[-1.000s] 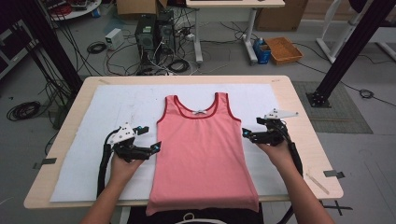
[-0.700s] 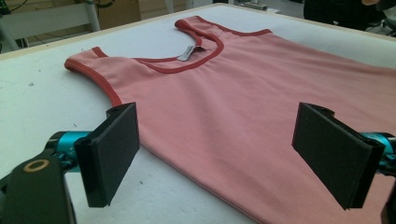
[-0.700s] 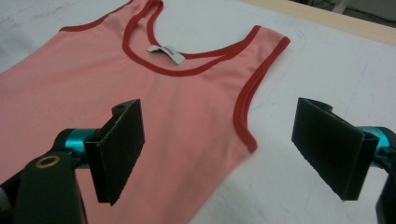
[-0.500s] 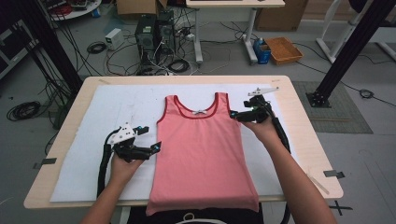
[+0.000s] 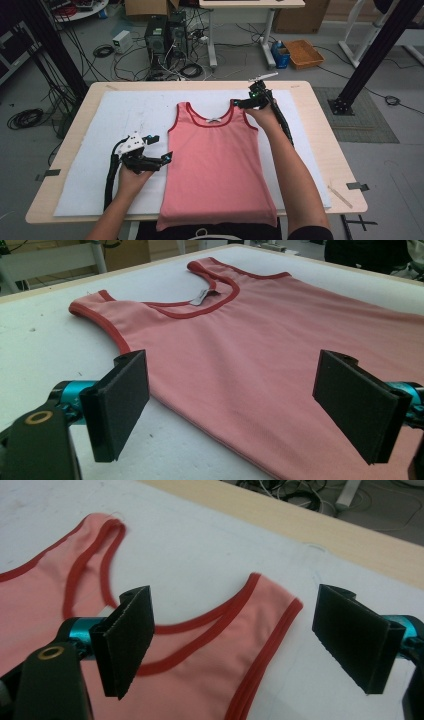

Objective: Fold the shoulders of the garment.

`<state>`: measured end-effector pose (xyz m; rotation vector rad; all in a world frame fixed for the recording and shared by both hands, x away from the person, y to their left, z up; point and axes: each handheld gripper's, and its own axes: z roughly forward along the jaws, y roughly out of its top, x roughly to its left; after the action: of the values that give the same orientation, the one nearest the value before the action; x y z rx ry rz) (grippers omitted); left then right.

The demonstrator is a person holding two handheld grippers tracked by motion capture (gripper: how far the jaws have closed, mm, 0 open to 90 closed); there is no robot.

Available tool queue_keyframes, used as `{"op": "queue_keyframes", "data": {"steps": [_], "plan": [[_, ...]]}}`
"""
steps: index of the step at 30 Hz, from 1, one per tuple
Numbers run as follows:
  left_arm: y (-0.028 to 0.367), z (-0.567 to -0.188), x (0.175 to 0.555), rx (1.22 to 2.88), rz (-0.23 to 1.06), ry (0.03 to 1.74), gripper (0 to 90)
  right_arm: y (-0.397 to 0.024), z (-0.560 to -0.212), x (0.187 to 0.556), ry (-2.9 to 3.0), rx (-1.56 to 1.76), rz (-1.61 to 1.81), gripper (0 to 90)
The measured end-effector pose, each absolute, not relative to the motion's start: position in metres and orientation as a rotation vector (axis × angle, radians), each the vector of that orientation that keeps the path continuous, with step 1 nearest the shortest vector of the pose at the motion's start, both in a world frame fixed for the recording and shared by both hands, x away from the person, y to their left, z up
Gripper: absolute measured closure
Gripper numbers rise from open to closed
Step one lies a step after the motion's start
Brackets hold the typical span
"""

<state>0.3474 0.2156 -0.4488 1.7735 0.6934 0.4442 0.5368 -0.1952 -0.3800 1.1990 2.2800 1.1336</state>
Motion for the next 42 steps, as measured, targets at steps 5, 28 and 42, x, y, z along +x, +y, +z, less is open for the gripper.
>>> {"op": "queue_keyframes", "data": {"steps": [5, 28, 42], "plan": [[0.216, -0.449, 0.347, 1.773, 0.441, 0.696, 15.1, -0.190, -0.391, 0.559, 2.264, 1.229, 1.114, 16.8], [0.216, -0.449, 0.347, 1.773, 0.441, 0.694, 15.1, -0.178, -0.434, 0.591, 2.311, 1.313, 0.954, 38.4], [0.216, -0.449, 0.347, 1.774, 0.445, 0.690, 15.1, -0.172, -0.434, 0.586, 2.354, 1.254, 0.931, 83.4]]}}
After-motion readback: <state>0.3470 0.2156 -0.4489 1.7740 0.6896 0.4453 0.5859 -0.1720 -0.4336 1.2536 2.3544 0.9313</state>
